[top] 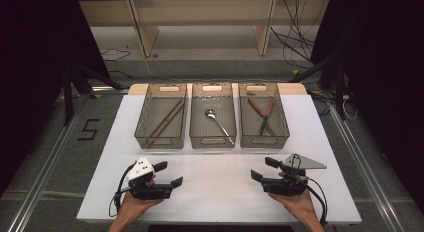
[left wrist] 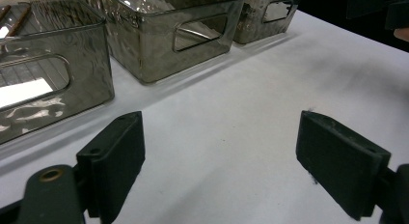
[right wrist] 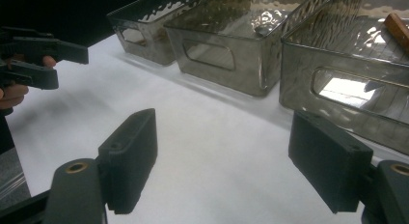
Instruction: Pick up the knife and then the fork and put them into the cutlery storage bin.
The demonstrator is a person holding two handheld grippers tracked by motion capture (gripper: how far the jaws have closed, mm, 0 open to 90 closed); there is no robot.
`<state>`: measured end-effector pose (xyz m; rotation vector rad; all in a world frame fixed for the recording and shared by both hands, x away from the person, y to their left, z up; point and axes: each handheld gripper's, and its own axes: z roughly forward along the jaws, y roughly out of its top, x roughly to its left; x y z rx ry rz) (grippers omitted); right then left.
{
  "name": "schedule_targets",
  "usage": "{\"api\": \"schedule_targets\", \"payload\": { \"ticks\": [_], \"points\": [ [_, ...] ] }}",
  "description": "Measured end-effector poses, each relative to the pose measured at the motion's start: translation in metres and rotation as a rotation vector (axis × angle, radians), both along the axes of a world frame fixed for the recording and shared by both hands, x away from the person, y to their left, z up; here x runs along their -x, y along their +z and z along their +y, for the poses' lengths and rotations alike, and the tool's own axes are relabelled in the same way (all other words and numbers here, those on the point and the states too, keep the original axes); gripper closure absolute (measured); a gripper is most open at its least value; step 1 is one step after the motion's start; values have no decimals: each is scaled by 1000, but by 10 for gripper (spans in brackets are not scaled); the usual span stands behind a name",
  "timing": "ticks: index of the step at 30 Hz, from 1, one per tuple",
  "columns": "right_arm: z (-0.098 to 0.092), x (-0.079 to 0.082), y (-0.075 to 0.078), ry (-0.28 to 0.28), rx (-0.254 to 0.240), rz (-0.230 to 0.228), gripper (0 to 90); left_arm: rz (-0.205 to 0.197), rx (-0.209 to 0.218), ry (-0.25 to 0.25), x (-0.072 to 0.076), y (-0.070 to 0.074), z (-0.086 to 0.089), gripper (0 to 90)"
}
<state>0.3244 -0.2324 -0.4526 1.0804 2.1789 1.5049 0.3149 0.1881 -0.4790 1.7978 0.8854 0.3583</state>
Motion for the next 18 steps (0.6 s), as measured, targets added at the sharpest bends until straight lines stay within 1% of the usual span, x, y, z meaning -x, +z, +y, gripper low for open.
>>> {"api": "schedule_targets", "payload": {
  "ticks": [3, 18],
  "points": [
    [0, 0, 0, -1, -2, -6, 264, 0, 0, 0, 0, 0, 0, 172],
    [0, 0, 0, -1, 0, -5, 260, 0, 3, 4, 0, 0, 0, 172]
  ]
}}
